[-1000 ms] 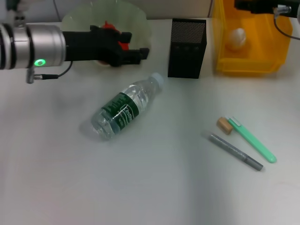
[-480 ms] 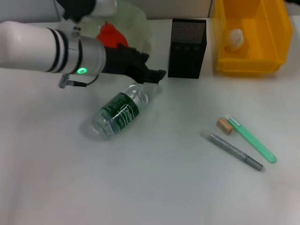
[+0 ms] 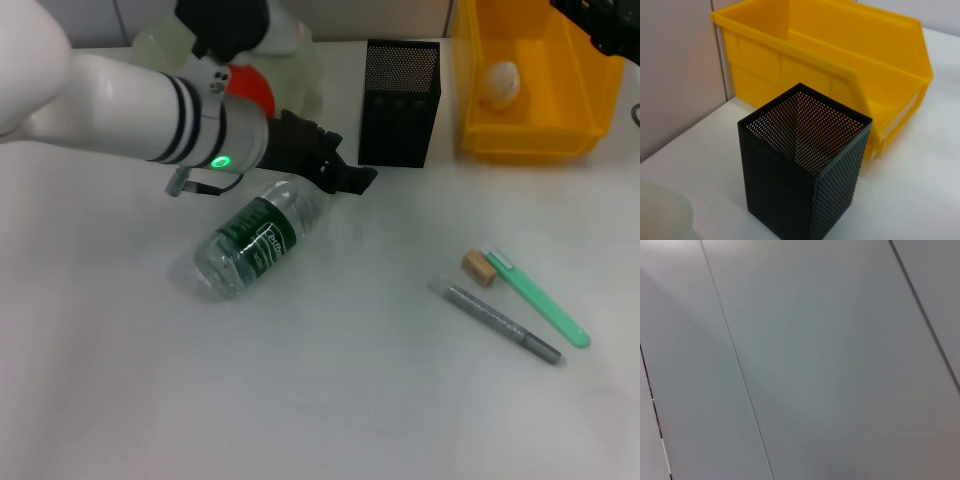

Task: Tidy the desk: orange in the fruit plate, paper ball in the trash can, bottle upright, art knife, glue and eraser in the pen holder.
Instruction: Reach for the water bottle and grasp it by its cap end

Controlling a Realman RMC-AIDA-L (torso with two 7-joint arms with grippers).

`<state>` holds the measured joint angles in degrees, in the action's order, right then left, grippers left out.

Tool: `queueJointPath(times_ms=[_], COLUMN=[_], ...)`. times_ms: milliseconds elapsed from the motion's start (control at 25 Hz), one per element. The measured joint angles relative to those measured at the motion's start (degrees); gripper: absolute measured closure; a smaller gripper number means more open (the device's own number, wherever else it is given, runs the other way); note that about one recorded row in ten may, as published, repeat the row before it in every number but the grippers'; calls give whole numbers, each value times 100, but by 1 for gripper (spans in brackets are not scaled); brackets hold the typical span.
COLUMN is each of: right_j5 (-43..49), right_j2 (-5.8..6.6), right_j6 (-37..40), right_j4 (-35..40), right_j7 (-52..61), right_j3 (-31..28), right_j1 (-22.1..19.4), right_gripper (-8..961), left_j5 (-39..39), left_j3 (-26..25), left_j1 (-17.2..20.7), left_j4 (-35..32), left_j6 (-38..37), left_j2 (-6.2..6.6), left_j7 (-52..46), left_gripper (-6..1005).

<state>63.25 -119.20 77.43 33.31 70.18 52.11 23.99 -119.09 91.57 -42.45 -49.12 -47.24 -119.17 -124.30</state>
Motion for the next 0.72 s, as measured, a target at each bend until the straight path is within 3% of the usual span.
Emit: queueJointPath(times_ms=[400, 720], right_j5=[82, 100], right_j2=[-7, -7], right_j6=[113, 121], right_j4=[-66, -129], right_j7=[-128, -129], right_j3=[14, 19], right_j1=[6, 39], right_gripper=[246, 246], left_j5=[15, -8], left_j3=[505, 617], left_j1=[-128, -244], left_j4=[440, 803], left_j6=[967, 1020], left_j2=[-1, -1], left_j7=[-104, -227], left_gripper=[334, 336])
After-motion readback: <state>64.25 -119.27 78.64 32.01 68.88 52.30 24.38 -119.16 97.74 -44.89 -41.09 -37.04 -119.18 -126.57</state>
